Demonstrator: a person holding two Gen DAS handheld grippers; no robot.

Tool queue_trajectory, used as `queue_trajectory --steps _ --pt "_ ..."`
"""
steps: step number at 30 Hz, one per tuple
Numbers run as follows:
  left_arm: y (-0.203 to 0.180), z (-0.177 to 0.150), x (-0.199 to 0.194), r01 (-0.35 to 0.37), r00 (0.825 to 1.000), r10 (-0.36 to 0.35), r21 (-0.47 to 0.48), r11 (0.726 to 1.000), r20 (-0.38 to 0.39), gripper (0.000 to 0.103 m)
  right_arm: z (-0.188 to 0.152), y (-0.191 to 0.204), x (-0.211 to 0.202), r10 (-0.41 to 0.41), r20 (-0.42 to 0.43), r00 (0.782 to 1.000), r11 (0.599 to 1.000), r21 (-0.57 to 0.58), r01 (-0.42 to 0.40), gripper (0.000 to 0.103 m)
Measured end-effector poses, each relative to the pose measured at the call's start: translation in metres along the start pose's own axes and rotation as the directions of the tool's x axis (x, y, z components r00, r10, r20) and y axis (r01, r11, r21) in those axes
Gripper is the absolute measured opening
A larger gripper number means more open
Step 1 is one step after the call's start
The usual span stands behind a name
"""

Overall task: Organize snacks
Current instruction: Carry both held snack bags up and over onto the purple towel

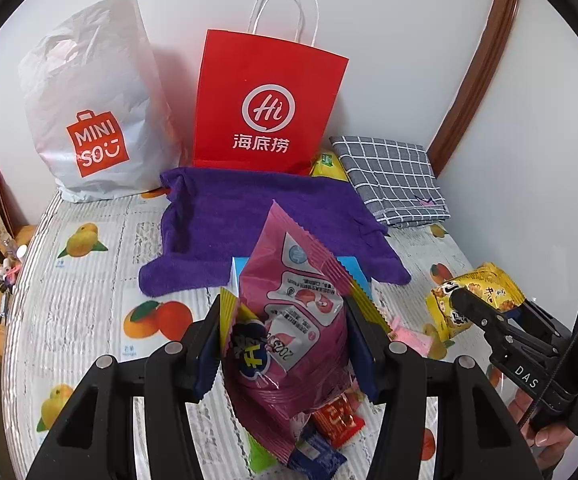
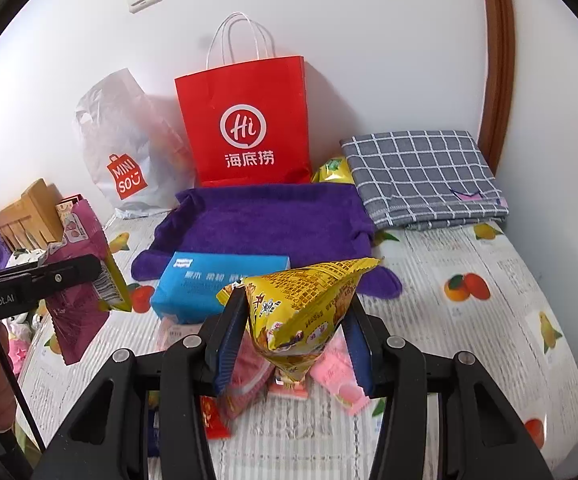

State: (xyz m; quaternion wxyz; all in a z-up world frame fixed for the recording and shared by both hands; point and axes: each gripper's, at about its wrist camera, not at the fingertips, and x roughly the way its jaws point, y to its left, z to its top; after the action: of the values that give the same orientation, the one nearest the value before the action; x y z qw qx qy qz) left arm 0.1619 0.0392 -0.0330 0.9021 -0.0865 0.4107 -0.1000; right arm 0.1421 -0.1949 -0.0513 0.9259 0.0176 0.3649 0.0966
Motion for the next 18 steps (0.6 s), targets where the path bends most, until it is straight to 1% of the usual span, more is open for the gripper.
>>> queue_trajectory --steps 5,11,18 --pt "0.002 0.014 0.009 -0.007 1.000 0.007 0.004 1.000 -0.001 0.052 0.015 0.003 0.015 0.005 0.003 1.000 1.000 -0.009 -0.005 0.047" --pt "0.005 0.029 0.019 -0.017 1.000 0.017 0.014 1.000 0.000 0.052 0.034 0.012 0.035 0.034 0.003 0.999 0.999 -0.030 -0.034 0.047" --pt "0.012 0.047 0.032 -0.027 1.000 0.027 0.016 0.999 -0.001 0.052 0.056 0.020 0.056 0.042 -0.002 0.999 0.997 -0.063 -0.042 0.047"
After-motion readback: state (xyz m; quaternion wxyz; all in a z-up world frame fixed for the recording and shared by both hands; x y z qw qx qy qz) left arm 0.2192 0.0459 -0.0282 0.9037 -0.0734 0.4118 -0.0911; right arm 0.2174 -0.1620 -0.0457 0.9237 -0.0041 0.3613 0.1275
